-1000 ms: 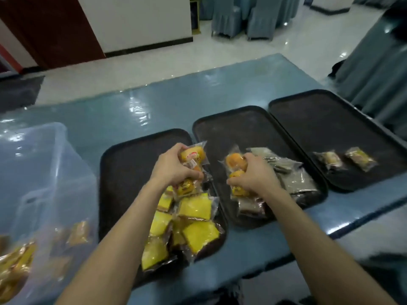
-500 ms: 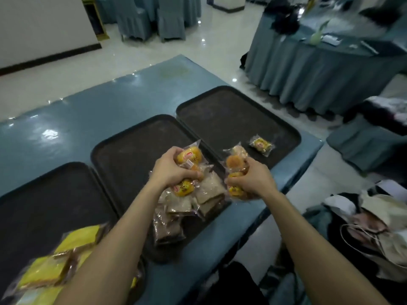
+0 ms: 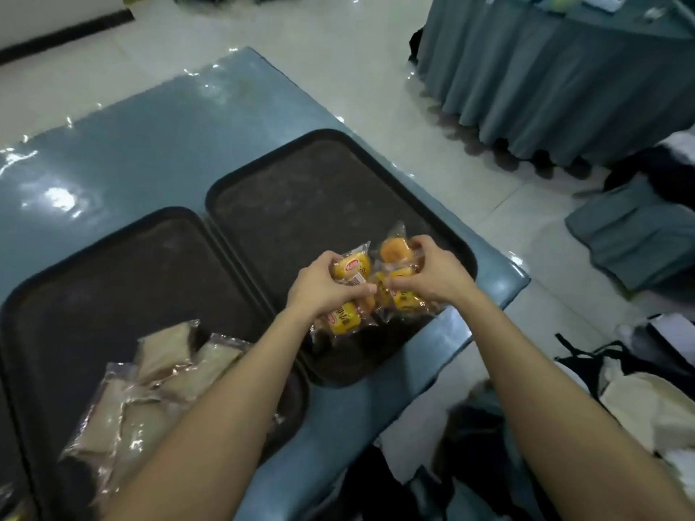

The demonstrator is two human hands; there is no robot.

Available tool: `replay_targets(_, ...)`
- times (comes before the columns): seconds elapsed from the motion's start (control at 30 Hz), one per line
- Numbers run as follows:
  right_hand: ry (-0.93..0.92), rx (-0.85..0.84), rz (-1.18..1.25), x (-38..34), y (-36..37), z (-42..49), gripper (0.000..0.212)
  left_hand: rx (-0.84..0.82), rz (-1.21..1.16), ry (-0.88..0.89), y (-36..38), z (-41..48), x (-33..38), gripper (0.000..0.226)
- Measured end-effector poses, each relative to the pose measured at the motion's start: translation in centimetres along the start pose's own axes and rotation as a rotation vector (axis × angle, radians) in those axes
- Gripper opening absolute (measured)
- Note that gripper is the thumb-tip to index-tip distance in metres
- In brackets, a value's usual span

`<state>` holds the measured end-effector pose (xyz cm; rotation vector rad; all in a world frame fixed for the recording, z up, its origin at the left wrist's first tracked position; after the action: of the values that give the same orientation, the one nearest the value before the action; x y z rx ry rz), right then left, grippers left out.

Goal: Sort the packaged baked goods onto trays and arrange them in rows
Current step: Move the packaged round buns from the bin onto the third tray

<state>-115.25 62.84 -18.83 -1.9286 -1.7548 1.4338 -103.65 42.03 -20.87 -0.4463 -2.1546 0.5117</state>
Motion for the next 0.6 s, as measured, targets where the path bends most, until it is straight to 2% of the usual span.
replay_targets(0.07, 0.011, -0.065, -0.006, 1.2, 1.0, 2.1, 0.126, 0.091, 0.208, -0.033, 1.0, 1.7, 0.3, 0.095)
replay_targets(0.1, 0.017, -0.046, -0.007, 2.0, 1.5, 2.9, 0.132, 0.162, 0.292, -0.038, 1.3, 2.1, 0.3, 0.102)
replay_targets(0.17, 0.015, 0.097, 0.028, 3.2, 1.8, 3.4, 0.133, 0.327, 0.351, -0.009, 1.5, 2.0, 0.0, 0.101)
replay_targets(0.23, -0.061, 0.282, 0.107, 3.8, 1.9, 2.4, 0.122, 0.434, 0.343, 0.086, 1.9, 1.2, -0.3, 0.086)
replay_targets(0.27, -0.121, 0.324, 0.115, 3.8, 2.4, 1.8, 0.112, 0.439, 0.356, 0.145, 2.5, 0.7, -0.4, 0.08)
replay_targets(0.33, -0.237, 0.297, -0.005, 3.3, 4.2, 1.4, 0.092, 0.36, 0.427, 0.239, 4.4, 0.2, -0.8, 0.077)
replay_targets(0.4, -0.275, 0.237, -0.145, 2.9, 5.8, 2.2, 0.08, 0.261, 0.461, 0.221, 5.9, 0.6, -1.5, 0.077)
replay_targets(0.6, -0.234, 0.146, -0.221, 1.6, 5.3, 4.8, 0.079, 0.203, 0.474, 0.096, 5.5, 1.8, -1.1, 0.072)
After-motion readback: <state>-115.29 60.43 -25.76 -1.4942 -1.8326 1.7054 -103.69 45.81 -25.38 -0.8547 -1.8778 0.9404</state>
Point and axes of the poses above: each hand's wrist, its own z-axis towards the middle knuckle, its own y-axis out of the palm, x = y × z, the point moved 6 cm from there along z, towards the middle knuckle, and after that the axes turned 11 degrees about -x, right-handed, at the moved point
